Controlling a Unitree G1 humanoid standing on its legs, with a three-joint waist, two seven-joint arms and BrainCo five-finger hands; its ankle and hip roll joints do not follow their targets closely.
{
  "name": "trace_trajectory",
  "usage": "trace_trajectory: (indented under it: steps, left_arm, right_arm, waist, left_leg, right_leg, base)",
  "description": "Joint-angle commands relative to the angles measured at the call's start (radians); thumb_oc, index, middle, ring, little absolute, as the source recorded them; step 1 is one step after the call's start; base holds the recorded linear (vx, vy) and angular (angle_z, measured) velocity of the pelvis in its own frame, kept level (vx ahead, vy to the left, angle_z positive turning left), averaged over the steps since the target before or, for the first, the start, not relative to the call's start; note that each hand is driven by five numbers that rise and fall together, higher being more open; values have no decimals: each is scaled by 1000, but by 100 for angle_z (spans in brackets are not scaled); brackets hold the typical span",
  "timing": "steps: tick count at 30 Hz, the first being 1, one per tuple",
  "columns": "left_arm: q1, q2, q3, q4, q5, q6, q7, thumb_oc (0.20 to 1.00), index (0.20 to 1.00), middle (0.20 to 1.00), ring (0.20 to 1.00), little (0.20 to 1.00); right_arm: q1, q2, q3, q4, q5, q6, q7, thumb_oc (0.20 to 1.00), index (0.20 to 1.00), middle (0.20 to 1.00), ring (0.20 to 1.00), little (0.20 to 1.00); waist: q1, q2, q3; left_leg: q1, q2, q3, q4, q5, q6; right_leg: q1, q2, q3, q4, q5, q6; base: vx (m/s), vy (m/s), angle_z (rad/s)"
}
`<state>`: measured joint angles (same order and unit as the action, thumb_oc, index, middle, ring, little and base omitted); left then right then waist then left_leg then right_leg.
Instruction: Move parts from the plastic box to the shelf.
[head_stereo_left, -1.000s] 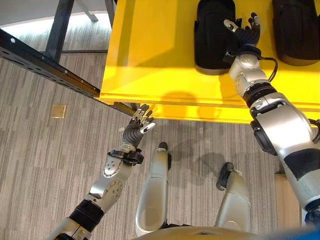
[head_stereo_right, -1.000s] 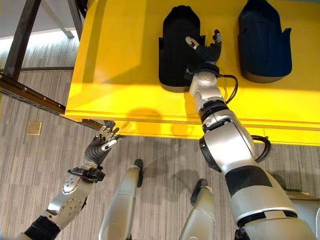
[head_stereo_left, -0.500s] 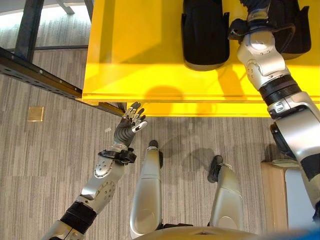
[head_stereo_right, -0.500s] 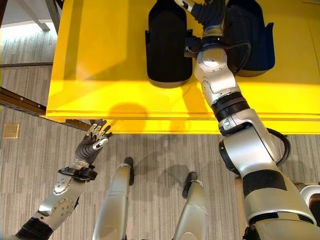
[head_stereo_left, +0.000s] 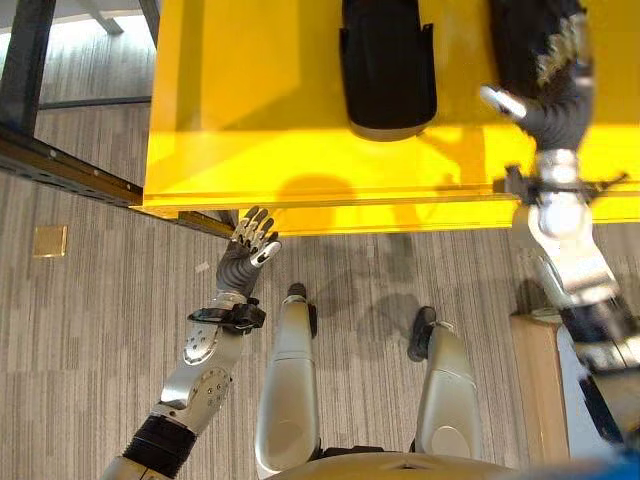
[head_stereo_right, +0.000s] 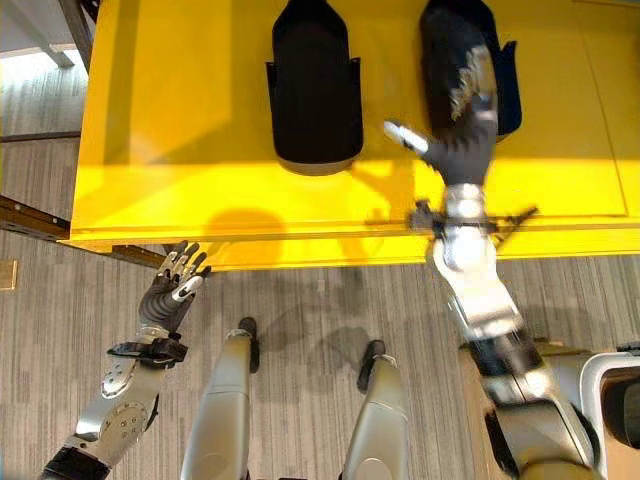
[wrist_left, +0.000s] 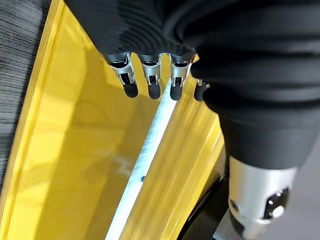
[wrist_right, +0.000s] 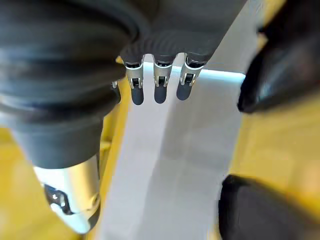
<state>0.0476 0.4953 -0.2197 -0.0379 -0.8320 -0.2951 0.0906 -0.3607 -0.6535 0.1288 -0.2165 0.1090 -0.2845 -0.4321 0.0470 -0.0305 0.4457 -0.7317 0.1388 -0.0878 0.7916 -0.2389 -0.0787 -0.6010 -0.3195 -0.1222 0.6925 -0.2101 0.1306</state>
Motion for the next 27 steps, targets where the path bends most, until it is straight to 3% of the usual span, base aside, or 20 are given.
trace_trajectory:
  steps: [1, 2, 6, 8, 15, 19, 27]
  left_arm:
    - [-1, 17, 7, -80, 69, -53, -9, 1000, 1000, 1000, 1000, 1000]
    - [-1, 17, 6, -81, 69, -53, -9, 1000, 1000, 1000, 1000, 1000]
    - [38, 8, 44, -102, 112, -43, -14, 1000, 1000, 1000, 1000, 1000]
    - [47, 8, 50, -112, 131, -33, -16, 1000, 1000, 1000, 1000, 1000]
    - [37, -17, 69, -115, 165, -17, 3, 1000, 1000, 1000, 1000, 1000]
    - [20, -36, 68, -108, 178, -10, 16, 1000, 1000, 1000, 1000, 1000]
    - [-2, -70, 71, -89, 179, -18, 45, 1000, 1000, 1000, 1000, 1000]
  right_arm:
    - [-13, -3, -80, -20, -250, 18, 6, 1000, 1000, 1000, 1000, 1000]
    - [-12, -2, -80, -21, -250, 19, 6, 1000, 1000, 1000, 1000, 1000]
    - [208, 8, -140, -210, -519, 69, 43, 1000, 1000, 1000, 1000, 1000]
    - [248, 10, -129, -259, -551, 67, 81, 1000, 1000, 1000, 1000, 1000]
    - [176, -45, 75, -158, -868, 172, 154, 1000, 1000, 1000, 1000, 1000]
    - [85, -9, 191, -67, -919, 197, 188, 1000, 1000, 1000, 1000, 1000]
    - [-16, 89, 287, 90, -882, 237, 181, 1000, 1000, 1000, 1000, 1000]
  waist:
    - [-1, 3, -38]
    - [-1, 3, -38]
    - [-24, -17, -47]
    - [-28, -23, -50]
    - [-23, -35, -50]
    - [-15, -34, -47]
    - [-8, -29, -32]
  left_leg:
    - [31, 29, -48, -98, 95, -17]
    - [31, 29, -48, -98, 95, -17]
    - [33, 32, -44, -107, 93, -14]
    - [33, 34, -44, -109, 93, -14]
    - [41, 37, -36, -124, 95, -15]
    - [42, 35, -37, -122, 94, -16]
    - [50, 34, -31, -125, 95, -17]
  right_leg:
    - [27, -23, 32, 98, -18, -16]
    - [27, -23, 32, 98, -17, -16]
    - [31, -19, 34, 72, -5, -6]
    - [34, -19, 32, 63, -3, -5]
    - [49, -16, 37, 38, 13, -3]
    - [52, -16, 41, 35, 14, -7]
    - [56, -16, 45, 34, 17, -11]
  base:
    - [31, 16, -3]
    - [30, 11, -3]
    - [13, 9, 0]
    - [7, 5, -3]
    - [0, 11, -1]
    - [-2, 2, -1]
    - [-4, 4, -2]
